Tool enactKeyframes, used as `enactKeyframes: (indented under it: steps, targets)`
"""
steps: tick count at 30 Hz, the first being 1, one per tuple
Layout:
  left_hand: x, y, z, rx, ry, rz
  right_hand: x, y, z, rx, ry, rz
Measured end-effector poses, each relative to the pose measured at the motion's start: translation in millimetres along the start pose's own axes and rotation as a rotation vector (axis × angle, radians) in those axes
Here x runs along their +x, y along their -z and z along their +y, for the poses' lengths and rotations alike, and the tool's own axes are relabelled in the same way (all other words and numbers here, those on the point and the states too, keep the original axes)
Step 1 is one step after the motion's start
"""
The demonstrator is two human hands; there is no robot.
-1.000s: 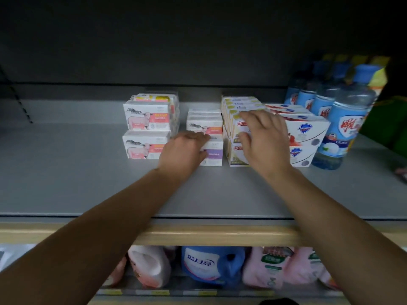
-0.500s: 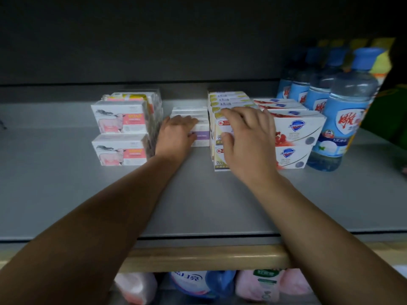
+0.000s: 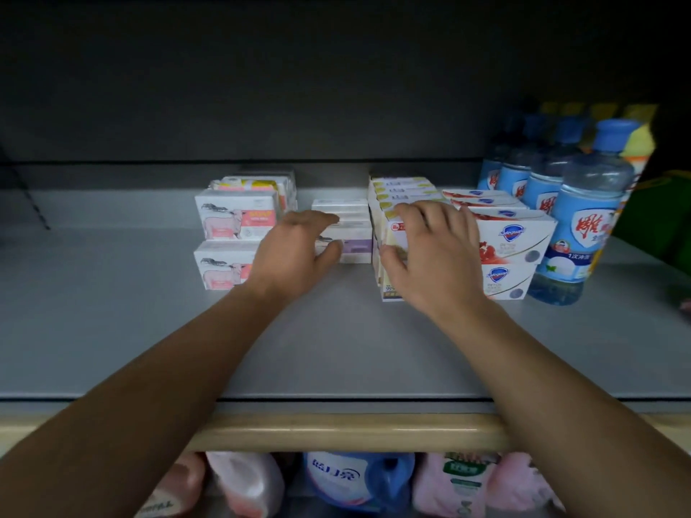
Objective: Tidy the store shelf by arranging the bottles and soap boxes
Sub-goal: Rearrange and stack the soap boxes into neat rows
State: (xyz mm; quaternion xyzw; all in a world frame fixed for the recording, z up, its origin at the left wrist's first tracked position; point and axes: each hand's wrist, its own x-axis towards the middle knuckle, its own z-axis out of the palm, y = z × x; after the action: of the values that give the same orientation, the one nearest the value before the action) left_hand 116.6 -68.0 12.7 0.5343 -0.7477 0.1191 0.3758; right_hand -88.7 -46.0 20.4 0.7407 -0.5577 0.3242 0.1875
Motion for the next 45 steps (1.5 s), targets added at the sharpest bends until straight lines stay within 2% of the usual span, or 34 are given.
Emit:
enactKeyframes:
  steps: [3,6,8,10,13,16,20,26,29,31,33,36,38,41,45]
  targets:
    - [-29,33,-17,-0.015,0.03,0.102,4,9,-18,-0.026,-0.014,0.02]
    - [-52,53,-44,-0.059,0.212,0.141,4,7,-53,0.152,0.102,0.074]
    - [-65,61,-65,-0.115,0.363,0.142,3,-3,-81,0.249,0.163,-0.01]
    - [-73,65,-80,-0.184,0.505,0.156,4,-18,-104,0.246,0.2,-0.095]
    - [-75,62,-91,-0.316,0.635,0.198,14,-42,-128,0.281,0.212,-0.208]
    - [-71,56,-96,-0.322,0.653,0.133,17,-63,-138,0.308,0.177,-0.365]
    - [-70,54,-104,-0.432,0.644,-0.026,11,-78,-136,0.415,0.137,-0.347]
    - [-73,59,-104,-0.433,0.644,-0.008,8,-77,-128,0.668,0.047,-0.295]
    - [-76,61,-101,-0.568,0.604,-0.017,9,-73,-123,0.766,-0.024,-0.245]
    - [-77,63,-97,-0.63,0.576,-0.001,9,-68,-118,0.852,-0.066,-0.281]
    - [-77,65,-95,-0.706,0.603,0.044,8,-63,-116,0.933,-0.024,-0.341]
    - [-77,69,-93,-0.91,0.74,0.131,5,-56,-118,0.971,0.12,-0.417]
    - [-77,72,-93,-0.995,0.795,0.155,4,-56,-121,0.983,0.122,-0.422]
    - [-77,75,-91,-1.065,0.809,0.131,4,-58,-120,1.068,-0.009,-0.467]
    - [-76,75,-92,-1.047,0.874,0.121,6,-58,-119,1.222,-0.244,-0.552]
